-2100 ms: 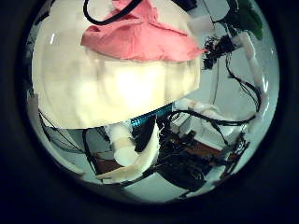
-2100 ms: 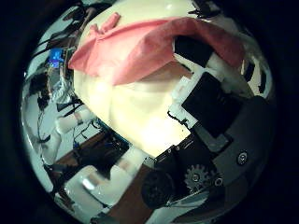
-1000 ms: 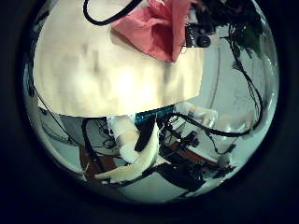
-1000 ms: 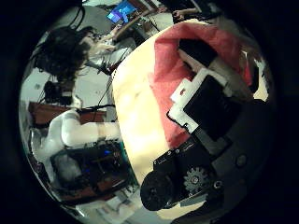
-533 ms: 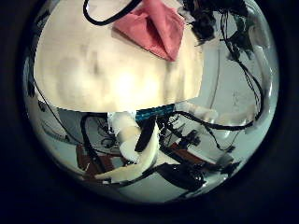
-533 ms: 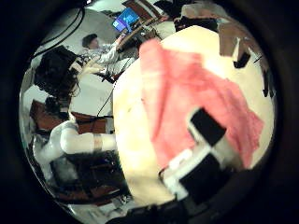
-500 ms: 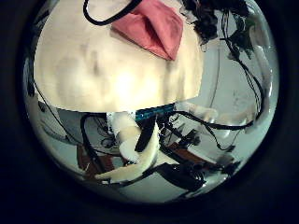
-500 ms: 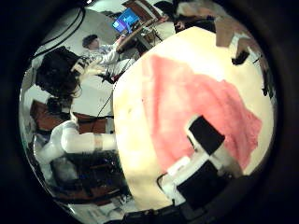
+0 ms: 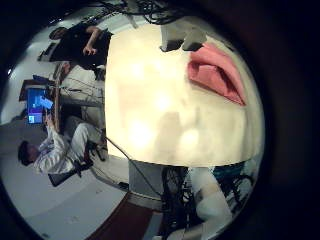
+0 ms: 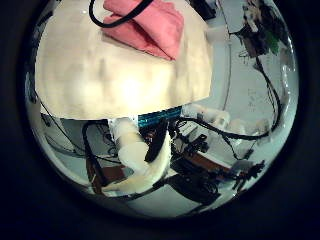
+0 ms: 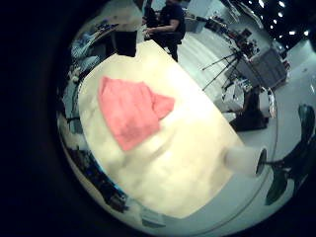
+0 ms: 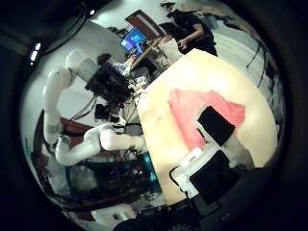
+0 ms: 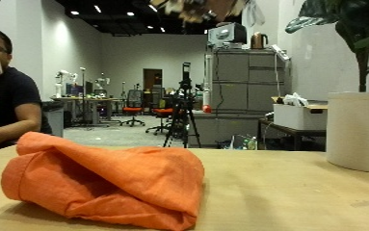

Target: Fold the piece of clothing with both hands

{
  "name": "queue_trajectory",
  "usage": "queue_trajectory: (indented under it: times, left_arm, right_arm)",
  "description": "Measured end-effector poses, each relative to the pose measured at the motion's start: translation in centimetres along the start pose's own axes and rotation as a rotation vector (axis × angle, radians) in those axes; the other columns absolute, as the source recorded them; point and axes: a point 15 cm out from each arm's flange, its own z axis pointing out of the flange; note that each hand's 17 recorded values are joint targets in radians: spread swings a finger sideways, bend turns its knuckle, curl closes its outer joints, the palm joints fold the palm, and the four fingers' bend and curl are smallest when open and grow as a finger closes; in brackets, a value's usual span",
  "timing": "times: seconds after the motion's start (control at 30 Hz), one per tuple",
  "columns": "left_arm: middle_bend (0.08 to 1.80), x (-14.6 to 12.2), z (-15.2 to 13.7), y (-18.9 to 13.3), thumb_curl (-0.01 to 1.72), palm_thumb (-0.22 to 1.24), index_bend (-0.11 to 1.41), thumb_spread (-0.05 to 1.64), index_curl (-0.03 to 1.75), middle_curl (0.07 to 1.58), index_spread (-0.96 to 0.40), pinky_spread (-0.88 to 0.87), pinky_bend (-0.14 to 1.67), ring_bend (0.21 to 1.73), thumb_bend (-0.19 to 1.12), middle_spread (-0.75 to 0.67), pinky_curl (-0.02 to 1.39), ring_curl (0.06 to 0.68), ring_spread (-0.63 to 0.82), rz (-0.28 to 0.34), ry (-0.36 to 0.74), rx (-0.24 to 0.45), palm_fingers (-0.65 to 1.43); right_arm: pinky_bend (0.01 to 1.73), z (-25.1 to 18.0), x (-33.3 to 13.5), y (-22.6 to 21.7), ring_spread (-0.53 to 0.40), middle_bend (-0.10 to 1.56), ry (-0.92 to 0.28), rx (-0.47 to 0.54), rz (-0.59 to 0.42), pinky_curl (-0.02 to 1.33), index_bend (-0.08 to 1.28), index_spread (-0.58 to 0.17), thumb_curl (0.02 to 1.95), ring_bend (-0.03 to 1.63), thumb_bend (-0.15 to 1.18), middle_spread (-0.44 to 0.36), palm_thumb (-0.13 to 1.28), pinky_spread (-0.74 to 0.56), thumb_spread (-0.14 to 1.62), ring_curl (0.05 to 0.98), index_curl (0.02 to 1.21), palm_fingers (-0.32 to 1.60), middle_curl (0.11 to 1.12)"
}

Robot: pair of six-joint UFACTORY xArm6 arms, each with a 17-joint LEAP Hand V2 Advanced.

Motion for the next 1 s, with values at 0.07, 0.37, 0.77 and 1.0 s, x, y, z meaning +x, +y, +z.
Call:
queue_trajectory:
  times: [0.07,0.37,0.77,1.0]
  left_arm:
    - [0.19,1.5,-0.8,-0.4,0.29,0.22,0.18,1.03,0.31,0.33,0.05,0.44,0.34,0.49,-0.02,0.27,0.30,0.198,0.48,0.018,0.006,0.010,0.11]
    - [0.19,6.2,-2.8,-1.5,0.29,0.26,0.19,1.04,0.34,0.32,0.01,0.43,0.30,0.46,-0.02,0.25,0.29,0.190,0.48,0.079,-0.010,0.036,0.16]
    - [0.19,8.5,-2.1,-4.0,0.29,0.29,0.17,1.06,0.35,0.32,0.00,0.43,0.27,0.43,-0.02,0.25,0.29,0.183,0.48,0.092,-0.040,-0.012,0.18]
    - [0.18,7.3,-0.5,-3.3,0.29,0.27,0.18,1.05,0.35,0.30,0.00,0.42,0.27,0.44,-0.02,0.25,0.30,0.186,0.48,0.083,-0.027,-0.055,0.17]
  right_arm:
    - [0.58,-1.5,0.6,2.3,0.049,0.42,0.012,-0.005,0.048,0.64,0.36,-0.455,0.57,0.64,-0.01,-0.025,1.02,0.44,1.21,0.336,0.41,0.17,0.41]
    - [0.47,-2.2,1.3,10.7,0.105,0.36,0.046,-0.044,0.248,0.54,0.31,-0.441,0.53,0.57,-0.03,-0.012,0.95,0.50,1.16,0.289,0.39,0.21,0.37]
    - [0.37,0.8,3.8,21.0,0.185,0.28,0.144,-0.327,0.537,0.44,0.21,-0.408,0.42,0.43,-0.03,0.037,0.76,0.50,1.20,0.236,0.36,0.21,0.35]
    - [0.31,3.4,3.5,24.3,0.198,0.26,0.125,-0.431,0.550,0.40,0.18,-0.388,0.37,0.40,-0.02,0.086,0.70,0.48,1.23,0.228,0.35,0.25,0.34]
